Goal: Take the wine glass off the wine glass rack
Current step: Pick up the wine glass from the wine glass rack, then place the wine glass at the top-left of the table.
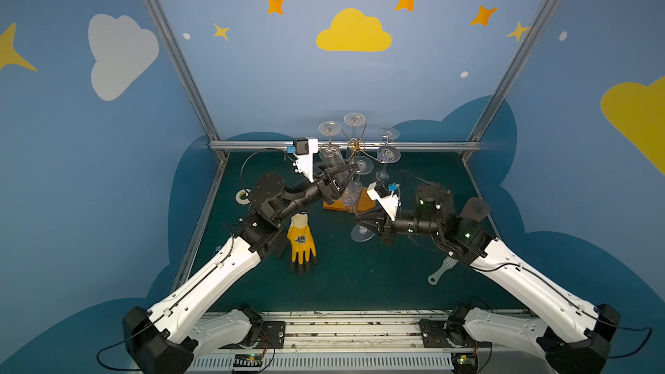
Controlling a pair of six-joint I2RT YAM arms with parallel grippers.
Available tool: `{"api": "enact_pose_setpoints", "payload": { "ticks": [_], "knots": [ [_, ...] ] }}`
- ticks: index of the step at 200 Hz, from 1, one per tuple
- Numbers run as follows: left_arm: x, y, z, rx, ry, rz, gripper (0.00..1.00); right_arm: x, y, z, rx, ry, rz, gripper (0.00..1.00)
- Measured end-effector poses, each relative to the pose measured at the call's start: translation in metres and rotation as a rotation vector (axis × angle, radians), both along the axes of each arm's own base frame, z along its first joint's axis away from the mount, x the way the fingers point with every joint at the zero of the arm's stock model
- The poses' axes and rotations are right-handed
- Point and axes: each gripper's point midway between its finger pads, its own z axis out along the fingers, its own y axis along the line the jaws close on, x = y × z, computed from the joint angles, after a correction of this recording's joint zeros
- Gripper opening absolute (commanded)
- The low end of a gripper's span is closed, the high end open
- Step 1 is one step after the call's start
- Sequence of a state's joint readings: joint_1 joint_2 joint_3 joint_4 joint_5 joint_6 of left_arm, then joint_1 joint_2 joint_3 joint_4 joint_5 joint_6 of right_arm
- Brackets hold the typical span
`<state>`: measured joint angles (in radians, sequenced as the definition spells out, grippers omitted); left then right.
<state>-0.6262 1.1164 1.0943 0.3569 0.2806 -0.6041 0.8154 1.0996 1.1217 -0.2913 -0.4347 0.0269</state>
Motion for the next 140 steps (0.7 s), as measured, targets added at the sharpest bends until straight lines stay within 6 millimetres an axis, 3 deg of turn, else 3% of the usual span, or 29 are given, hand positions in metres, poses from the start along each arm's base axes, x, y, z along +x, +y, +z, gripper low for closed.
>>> {"api": "enact_pose_setpoints", "payload": {
  "ticks": [26,82,111,140],
  "knots": [
    [-0.008,0.009,-0.001,0.025,-0.03,0.024,0.37,0.011,-0.008,0.005,0.002,-0.052,-0.079,0.77],
    [-0.027,0.052,-0.001,0.139,-0.15,0.211,0.39,0.026,-0.059,0.047,0.084,-0.241,-0.33,0.8],
    [-0.026,0.077,-0.018,0.236,-0.192,0.35,0.4,0.035,-0.079,0.061,0.095,-0.3,-0.427,0.8],
    [-0.01,0.094,-0.044,0.362,-0.199,0.483,0.4,0.045,-0.09,0.06,0.081,-0.308,-0.493,0.8]
  ]
}}
